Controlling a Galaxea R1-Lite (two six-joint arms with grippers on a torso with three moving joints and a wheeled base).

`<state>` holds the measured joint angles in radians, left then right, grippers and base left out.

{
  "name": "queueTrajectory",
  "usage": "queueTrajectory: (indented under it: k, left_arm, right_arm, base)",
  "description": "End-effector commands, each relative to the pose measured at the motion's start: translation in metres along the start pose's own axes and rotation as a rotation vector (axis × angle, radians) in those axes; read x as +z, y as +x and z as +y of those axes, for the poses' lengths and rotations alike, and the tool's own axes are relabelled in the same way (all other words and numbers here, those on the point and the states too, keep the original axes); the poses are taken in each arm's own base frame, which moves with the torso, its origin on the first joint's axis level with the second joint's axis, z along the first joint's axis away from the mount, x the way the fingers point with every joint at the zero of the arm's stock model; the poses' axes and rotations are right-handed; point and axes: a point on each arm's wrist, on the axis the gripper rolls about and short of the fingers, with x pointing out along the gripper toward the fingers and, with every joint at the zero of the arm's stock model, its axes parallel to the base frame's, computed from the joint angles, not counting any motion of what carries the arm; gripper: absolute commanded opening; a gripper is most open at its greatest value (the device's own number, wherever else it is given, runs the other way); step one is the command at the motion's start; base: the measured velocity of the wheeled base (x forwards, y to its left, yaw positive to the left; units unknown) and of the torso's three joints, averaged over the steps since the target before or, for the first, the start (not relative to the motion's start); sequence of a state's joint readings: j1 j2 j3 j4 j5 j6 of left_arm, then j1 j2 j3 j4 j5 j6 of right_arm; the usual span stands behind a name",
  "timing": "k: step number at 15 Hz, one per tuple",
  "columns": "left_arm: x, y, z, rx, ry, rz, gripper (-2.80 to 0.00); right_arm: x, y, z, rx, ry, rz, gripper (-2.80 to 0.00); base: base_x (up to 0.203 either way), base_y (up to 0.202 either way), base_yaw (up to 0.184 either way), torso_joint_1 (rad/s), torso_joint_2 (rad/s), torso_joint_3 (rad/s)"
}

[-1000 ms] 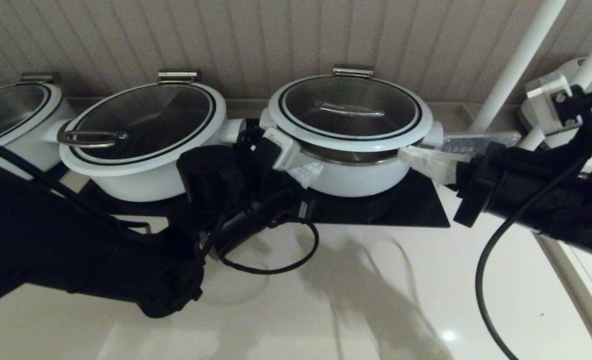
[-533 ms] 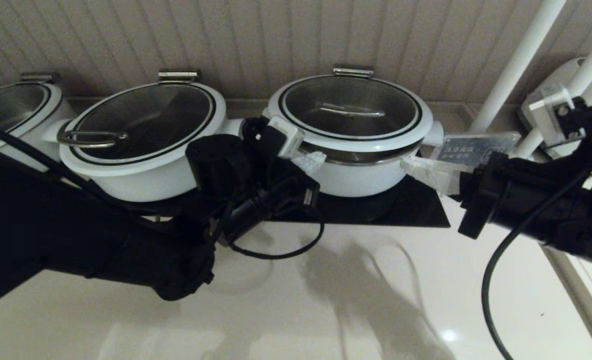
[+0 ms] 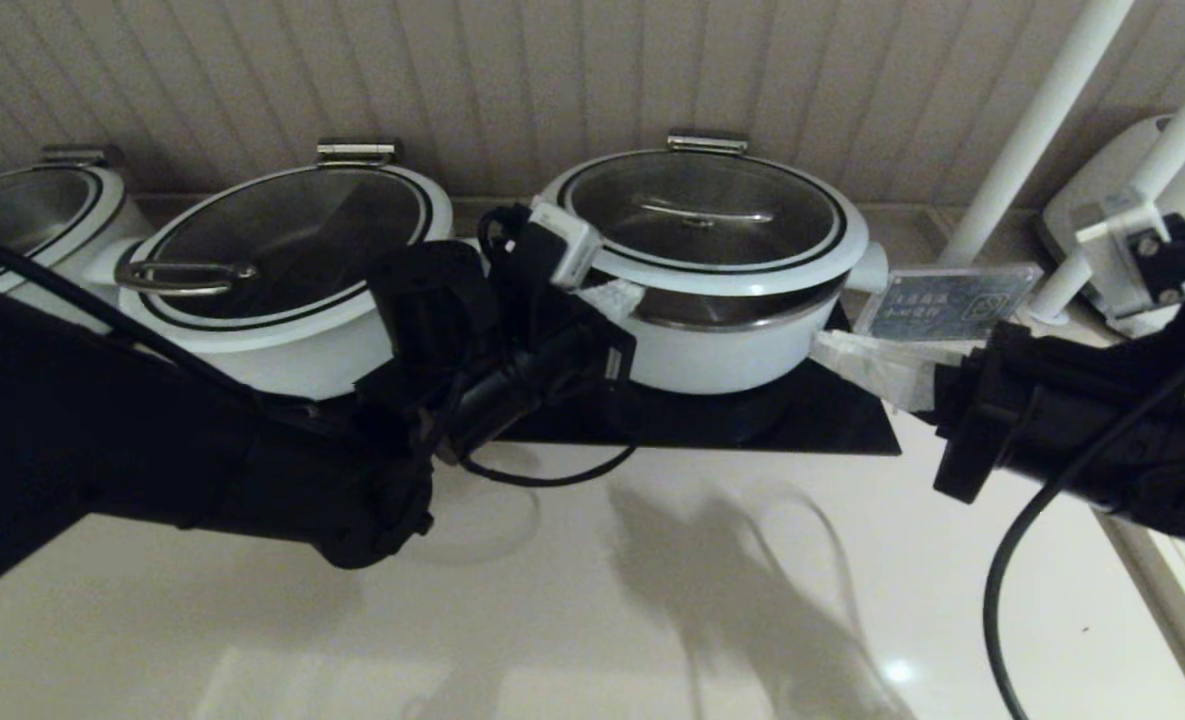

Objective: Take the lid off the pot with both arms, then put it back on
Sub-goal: Hold the pot lid with the left arm

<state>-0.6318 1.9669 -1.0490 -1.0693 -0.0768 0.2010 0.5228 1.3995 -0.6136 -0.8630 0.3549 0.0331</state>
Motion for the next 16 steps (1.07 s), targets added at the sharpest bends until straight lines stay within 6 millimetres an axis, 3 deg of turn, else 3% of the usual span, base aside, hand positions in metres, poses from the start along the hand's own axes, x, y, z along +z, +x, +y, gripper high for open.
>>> queueTrajectory:
  k: [1,8,16]
  left_arm:
    - [0.001,0.002,0.003,0.010,0.007,-0.012,-2.80]
    - [0.009,0.008,0.013,0.036,0.027,-0.038,-2.80]
    - [0.014,0.013,0.015,0.038,0.028,-0.050,-2.80]
  right_arm:
    - [0.001,-0.002,0.001,0.003,-0.002,-0.006,-2.80]
    - [0.000,-0.015,0.010,0.103,0.003,0.000,-2.80]
    - [-0.031,-0.007,0.008,0.112,0.050,0.113,-2.80]
  base:
    - [0.000,0.000,0.000,0.000,0.00,0.000]
    - [0.000,0.000,0.000,0.000,0.00,0.000]
    - [0.000,0.000,0.000,0.000,0.00,0.000]
